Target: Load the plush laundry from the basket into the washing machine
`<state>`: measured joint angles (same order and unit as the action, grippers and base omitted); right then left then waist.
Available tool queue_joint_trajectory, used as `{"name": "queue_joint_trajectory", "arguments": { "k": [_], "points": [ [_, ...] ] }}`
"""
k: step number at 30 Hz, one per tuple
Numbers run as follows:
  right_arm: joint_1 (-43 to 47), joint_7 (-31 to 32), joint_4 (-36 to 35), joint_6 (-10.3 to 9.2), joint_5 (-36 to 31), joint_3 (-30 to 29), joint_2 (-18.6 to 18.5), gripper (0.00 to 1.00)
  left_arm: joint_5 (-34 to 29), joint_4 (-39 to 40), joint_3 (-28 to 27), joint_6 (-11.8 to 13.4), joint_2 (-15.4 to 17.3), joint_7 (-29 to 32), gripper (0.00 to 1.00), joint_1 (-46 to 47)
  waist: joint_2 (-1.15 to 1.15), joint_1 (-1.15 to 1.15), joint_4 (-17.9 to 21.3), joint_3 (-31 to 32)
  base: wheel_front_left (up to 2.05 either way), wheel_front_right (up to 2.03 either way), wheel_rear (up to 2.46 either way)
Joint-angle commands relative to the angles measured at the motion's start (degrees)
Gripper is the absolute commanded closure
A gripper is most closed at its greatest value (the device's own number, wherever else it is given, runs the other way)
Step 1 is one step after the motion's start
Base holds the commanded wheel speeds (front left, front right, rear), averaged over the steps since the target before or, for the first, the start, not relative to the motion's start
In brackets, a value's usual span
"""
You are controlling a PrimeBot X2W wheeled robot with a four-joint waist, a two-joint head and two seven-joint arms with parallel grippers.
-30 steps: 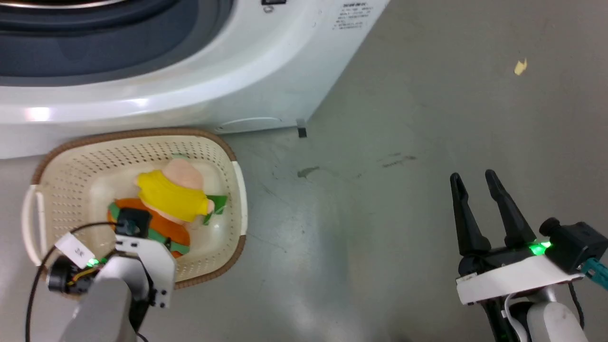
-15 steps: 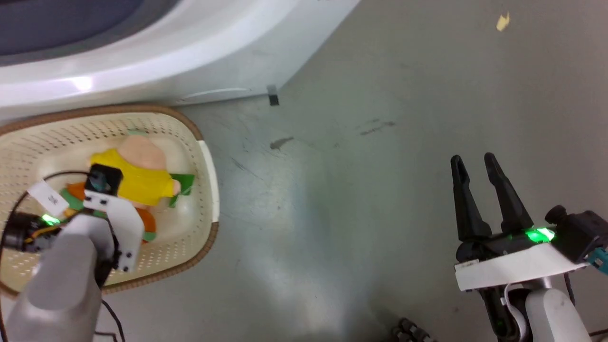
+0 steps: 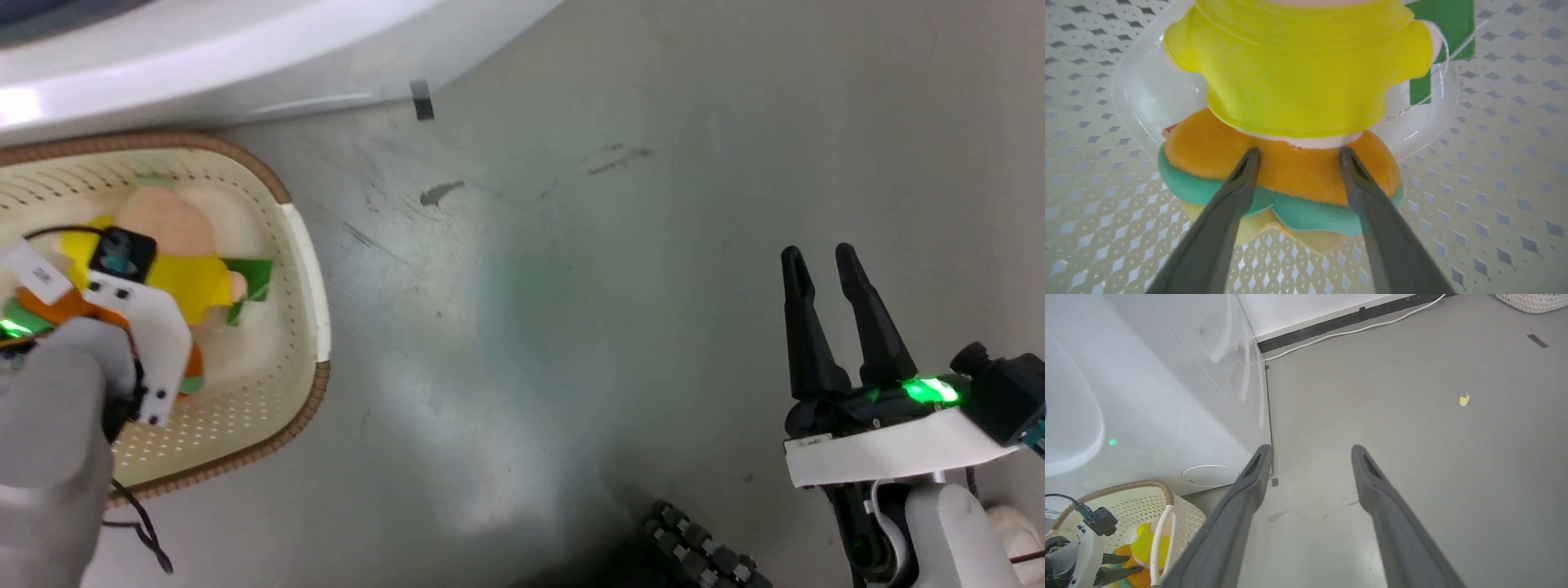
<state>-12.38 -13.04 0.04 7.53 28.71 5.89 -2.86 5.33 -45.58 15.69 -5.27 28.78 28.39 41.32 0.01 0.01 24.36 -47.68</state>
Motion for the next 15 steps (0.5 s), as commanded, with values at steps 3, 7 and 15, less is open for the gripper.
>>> {"name": "queue_joint_trajectory", "arguments": {
  "k": [3, 7, 15],
  "points": [
    [-1.71, -0.98, -0.35, -0.04, 1.38, -0.08, -0.01, 0.0, 0.83, -0.69, 0.75, 0.34, 1.86, 1.78, 0.0, 2.2, -0.01, -0.01, 1.13, -2.89, 0.0, 0.0, 0.0],
    [-1.51, -1.45, -0.57, -0.04, 1.37, 0.69, -0.01, 0.0, 1.36, -0.97, 1.39, 0.61, 3.1, 2.82, 0.0, 2.87, -0.01, -0.01, 2.01, -4.82, 0.0, 0.0, 0.0],
    [-2.29, -1.96, -0.04, -0.04, 2.25, 0.41, -0.01, 0.0, 3.42, -1.26, 1.59, 0.35, 4.31, 3.94, 1.0, 2.21, -0.01, -0.01, 3.33, -5.97, 0.0, 0.0, 0.0]
  ]
}}
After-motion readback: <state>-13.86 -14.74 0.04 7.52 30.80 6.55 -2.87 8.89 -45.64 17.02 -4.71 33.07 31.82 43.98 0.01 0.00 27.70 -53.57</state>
